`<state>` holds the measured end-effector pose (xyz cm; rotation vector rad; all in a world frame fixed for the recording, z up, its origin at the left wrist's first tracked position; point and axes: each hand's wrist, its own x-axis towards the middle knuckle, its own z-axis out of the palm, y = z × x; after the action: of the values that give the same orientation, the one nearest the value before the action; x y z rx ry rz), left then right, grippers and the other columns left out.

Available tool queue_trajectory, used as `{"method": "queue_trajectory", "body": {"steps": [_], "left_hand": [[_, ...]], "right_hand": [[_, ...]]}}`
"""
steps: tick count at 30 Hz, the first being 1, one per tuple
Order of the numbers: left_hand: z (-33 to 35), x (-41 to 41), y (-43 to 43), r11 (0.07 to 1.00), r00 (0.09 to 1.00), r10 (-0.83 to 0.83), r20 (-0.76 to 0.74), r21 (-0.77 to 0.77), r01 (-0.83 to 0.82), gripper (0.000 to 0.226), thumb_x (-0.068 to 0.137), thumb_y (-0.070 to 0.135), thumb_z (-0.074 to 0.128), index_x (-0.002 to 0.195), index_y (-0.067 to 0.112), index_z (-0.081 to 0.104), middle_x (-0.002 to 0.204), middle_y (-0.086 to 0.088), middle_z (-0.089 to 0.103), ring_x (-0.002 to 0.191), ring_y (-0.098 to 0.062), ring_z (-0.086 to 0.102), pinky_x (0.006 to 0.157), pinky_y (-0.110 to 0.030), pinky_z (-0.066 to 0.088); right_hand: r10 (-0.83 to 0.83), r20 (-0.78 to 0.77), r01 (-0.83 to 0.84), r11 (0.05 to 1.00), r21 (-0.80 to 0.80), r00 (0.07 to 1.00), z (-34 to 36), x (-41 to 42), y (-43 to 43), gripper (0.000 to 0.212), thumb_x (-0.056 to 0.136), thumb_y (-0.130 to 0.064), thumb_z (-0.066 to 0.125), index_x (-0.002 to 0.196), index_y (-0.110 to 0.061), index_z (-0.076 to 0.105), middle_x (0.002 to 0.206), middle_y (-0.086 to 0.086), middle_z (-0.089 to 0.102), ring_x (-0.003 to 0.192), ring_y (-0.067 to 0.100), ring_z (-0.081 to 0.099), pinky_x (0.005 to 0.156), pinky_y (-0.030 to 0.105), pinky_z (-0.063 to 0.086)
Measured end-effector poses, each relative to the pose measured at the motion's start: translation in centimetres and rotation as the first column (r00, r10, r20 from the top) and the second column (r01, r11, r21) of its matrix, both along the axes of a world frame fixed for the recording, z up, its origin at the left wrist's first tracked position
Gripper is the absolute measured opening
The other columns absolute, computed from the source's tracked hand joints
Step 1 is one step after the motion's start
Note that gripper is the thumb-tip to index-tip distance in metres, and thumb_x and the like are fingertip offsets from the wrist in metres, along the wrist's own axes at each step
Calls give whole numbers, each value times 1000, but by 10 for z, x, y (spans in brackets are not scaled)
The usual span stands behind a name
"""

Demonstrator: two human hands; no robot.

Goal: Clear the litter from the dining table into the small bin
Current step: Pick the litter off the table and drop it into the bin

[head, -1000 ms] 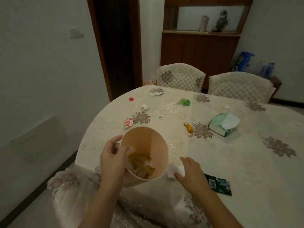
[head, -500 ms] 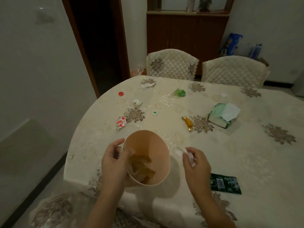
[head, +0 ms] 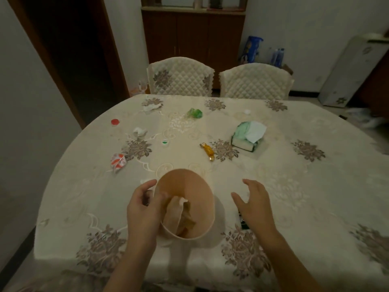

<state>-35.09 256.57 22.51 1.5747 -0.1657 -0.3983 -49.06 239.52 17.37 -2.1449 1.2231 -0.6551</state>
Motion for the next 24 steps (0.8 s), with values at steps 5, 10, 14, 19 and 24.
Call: {"method": "queue_trajectory", "body": {"steps": [5,10,14,19,24], "left_hand": [[-4,-3,-8,1000,1000,-2,-16,6,2,26,77,6,63,101,18,63,82,-12,53,75,-24,52,65,-36,45],[-3,-6,-12,1000,1000,5,-9,-6,-5,28,78,5,61,104,15,63,81,-11,51,74,-24,51,60,-33,42],[-1,-7,-8,1000,1000,19,9,6,-19,27,79,10,62,105,16,63,85,-14,53,76,-26,52,59,-33,43],[7,-7,6,997,997,74,-3,-20,-74,22,80,12,62,99,24,62,90,-17,56,80,-28,56,64,-39,48],[24,-2,35,978,979,204,16,-51,-203,25,80,13,62,103,21,62,92,-10,60,79,-19,57,68,-34,50]], "right_hand": [[-54,-336,119,978,174,940,-64,-35,-14,86,79,-45,62,139,-7,14,149,24,11,137,36,6,111,47,14],[-38,-350,106,979,177,936,-94,-42,-6,71,85,-42,55,136,-3,24,145,16,30,133,31,23,109,46,26],[-76,-189,88,995,55,979,-92,-45,2,28,89,-12,52,116,-7,53,114,17,62,101,32,57,87,43,48],[-49,144,49,999,2,988,-22,-15,9,17,85,-1,57,99,-6,64,87,12,70,70,20,59,62,25,44],[277,573,-216,961,-173,772,87,44,60,26,82,-4,63,103,-18,61,90,-15,60,84,-4,58,73,8,45]]}}
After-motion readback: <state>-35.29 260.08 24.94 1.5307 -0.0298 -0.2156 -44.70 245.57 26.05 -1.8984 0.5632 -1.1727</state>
